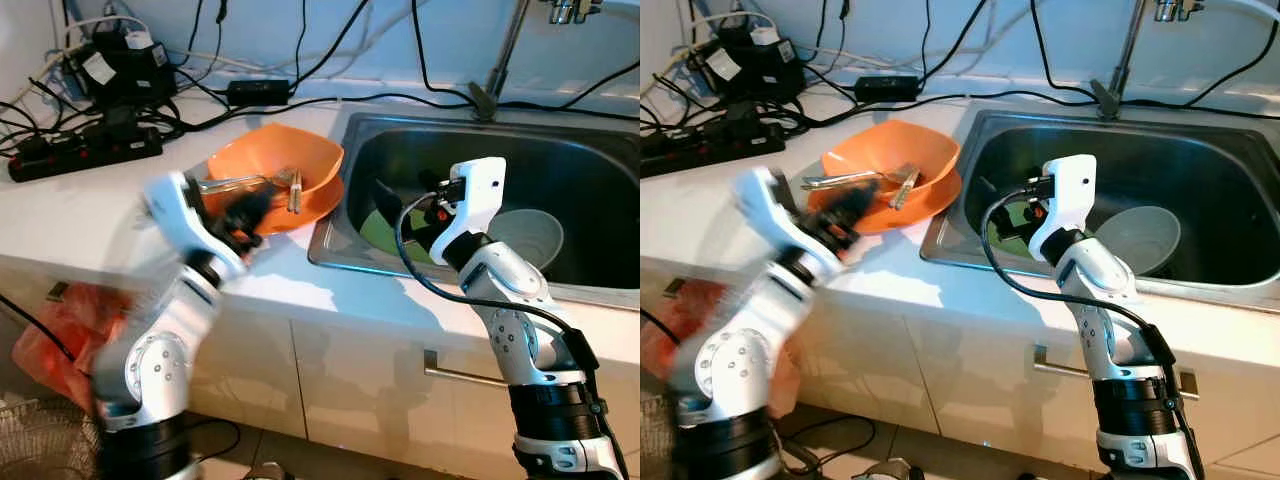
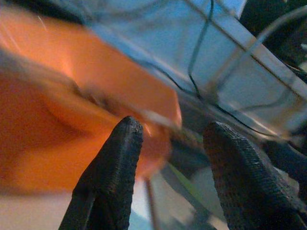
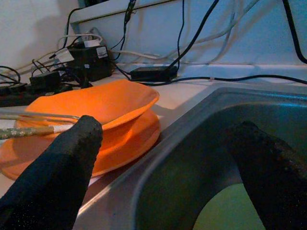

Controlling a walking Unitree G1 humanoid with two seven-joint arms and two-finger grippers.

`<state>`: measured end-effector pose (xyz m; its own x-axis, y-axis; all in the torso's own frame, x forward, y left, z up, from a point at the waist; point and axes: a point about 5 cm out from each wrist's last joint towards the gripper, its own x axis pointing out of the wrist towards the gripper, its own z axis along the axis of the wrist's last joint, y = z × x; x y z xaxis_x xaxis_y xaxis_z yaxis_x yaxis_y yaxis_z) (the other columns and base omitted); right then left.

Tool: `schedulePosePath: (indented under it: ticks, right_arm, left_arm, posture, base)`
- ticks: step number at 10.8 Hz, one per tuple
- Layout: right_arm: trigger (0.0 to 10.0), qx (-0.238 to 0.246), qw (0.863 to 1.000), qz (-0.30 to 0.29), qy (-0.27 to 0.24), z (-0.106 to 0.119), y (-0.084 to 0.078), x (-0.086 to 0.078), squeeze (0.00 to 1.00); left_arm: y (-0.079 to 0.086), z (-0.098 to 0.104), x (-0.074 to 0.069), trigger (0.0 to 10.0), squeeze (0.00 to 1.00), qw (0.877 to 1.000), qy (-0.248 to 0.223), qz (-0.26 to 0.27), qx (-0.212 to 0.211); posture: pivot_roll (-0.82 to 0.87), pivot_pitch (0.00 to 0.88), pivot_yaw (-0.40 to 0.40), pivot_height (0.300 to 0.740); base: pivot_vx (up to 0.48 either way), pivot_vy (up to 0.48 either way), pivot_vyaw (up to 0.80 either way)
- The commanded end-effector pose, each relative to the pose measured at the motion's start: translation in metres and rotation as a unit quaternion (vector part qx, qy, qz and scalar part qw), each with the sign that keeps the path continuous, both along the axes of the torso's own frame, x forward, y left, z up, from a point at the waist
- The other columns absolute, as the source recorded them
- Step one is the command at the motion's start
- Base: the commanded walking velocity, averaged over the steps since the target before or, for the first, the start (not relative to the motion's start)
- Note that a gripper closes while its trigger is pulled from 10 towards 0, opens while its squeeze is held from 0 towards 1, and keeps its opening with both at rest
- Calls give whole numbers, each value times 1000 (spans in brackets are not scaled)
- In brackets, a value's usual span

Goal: Kitchen organization

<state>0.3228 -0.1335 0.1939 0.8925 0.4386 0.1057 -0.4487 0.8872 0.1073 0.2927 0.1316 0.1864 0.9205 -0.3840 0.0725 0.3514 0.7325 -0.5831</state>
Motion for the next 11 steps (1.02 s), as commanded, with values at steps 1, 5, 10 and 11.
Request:
schedulePosePath:
  ticks: [1, 5, 10, 11]
  right_arm:
    - [10000, 7, 1000, -1, 0, 4, 0, 2, 0]
    - [10000, 7, 1000, 8, 4, 3, 0, 1, 0]
    - [10000, -26, 996, 84, -3, 5, 11, -13, 0]
    - [10000, -38, 994, 105, -6, 6, 8, -18, 0]
  left_arm:
    - [-3, 4, 1, 10000, 0, 1000, -4, -15, -11]
    - [-9, 6, 3, 10000, 0, 989, 41, -52, -132]
    - [0, 3, 15, 10000, 0, 961, 105, -90, -238]
    - [-2, 2, 16, 10000, 0, 960, 118, -102, -234]
  posture:
    - [129, 45, 80, 740]
    - [122, 41, 84, 740]
    - [111, 48, 88, 740]
    - [109, 49, 90, 740]
  base:
    - [0, 0, 0]
    - [0, 0, 0]
    - [0, 0, 0]
    - [0, 0, 0]
